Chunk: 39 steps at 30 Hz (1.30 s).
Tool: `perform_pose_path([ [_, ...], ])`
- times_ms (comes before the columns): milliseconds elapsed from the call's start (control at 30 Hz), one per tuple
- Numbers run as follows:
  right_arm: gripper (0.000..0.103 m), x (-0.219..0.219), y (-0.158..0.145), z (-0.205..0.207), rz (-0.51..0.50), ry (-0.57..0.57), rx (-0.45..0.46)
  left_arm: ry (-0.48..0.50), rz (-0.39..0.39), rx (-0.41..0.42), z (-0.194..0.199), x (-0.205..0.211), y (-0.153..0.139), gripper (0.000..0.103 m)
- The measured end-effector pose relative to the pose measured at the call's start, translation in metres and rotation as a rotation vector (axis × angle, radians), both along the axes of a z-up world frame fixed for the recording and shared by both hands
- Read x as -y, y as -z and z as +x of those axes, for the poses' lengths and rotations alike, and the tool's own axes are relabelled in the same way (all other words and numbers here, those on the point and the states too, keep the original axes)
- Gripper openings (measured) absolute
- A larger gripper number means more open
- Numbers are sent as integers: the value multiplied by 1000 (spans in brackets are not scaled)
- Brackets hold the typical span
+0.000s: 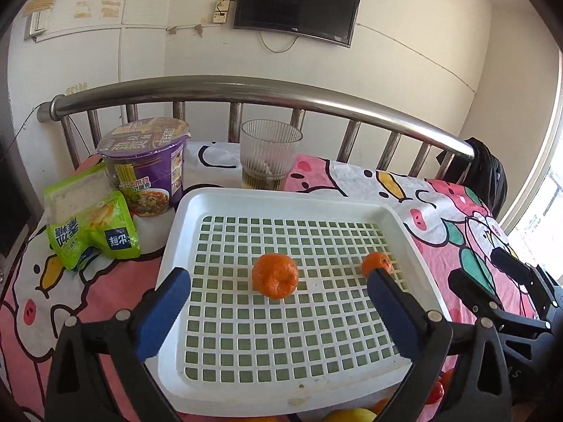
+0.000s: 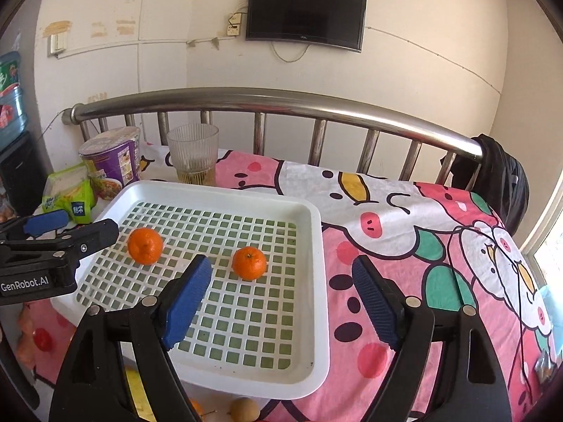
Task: Organize fruits
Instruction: 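Lift both open tools away from the tray toward the remaining fruit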
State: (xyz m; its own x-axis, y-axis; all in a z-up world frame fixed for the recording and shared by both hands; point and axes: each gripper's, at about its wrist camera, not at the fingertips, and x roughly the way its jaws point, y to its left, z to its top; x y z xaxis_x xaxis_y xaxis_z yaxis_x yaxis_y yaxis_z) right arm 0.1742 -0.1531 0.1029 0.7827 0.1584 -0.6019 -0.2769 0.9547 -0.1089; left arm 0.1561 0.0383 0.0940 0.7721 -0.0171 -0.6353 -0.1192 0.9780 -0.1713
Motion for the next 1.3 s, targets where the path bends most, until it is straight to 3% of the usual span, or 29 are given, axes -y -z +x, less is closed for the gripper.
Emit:
perform_pose_path([
  [233, 87, 19, -21, -46, 1, 67, 104, 16, 51, 82, -53, 15, -12, 103],
  [500, 94, 38, -25, -87, 45, 19, 145, 42, 65, 140, -101, 32, -16, 103],
  [900, 94, 54, -17, -110, -24, 92, 177, 83, 70, 127, -136, 48, -2, 103],
  [1300, 94, 93, 0, -117, 94, -5, 116, 152, 85, 64, -148, 60, 22, 103],
])
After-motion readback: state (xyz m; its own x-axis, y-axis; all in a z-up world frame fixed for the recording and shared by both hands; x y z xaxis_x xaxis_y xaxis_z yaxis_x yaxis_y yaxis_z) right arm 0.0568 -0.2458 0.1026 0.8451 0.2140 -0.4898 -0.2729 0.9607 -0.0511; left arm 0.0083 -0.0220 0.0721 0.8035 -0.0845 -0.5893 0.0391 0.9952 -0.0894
